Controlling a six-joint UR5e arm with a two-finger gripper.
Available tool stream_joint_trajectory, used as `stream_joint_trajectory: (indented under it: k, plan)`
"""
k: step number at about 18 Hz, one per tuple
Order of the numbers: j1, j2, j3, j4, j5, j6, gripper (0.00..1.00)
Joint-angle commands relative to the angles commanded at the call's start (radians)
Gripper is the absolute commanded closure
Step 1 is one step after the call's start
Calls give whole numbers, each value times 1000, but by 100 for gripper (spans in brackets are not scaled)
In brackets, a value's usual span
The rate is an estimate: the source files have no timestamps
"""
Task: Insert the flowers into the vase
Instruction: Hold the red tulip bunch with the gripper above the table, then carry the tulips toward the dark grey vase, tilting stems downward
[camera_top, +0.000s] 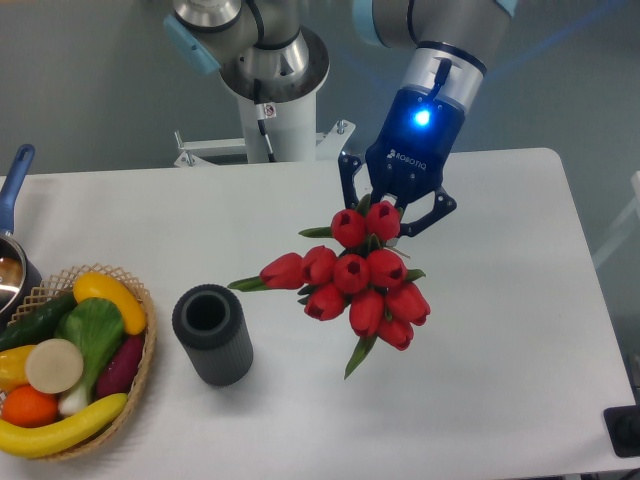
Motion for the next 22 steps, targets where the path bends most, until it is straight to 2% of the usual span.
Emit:
stream_joint_trajectory:
  k: [2,8,17,19,22]
  plan:
    - [-3,3,-15,0,2,9,75]
    - [-3,2,-5,0,0,11,75]
    - [-32,-35,15,21,-1,60,75]
    - [-57,-55,15,44,-62,121,75]
    - [-61,-86,18,54,-223,173,75]
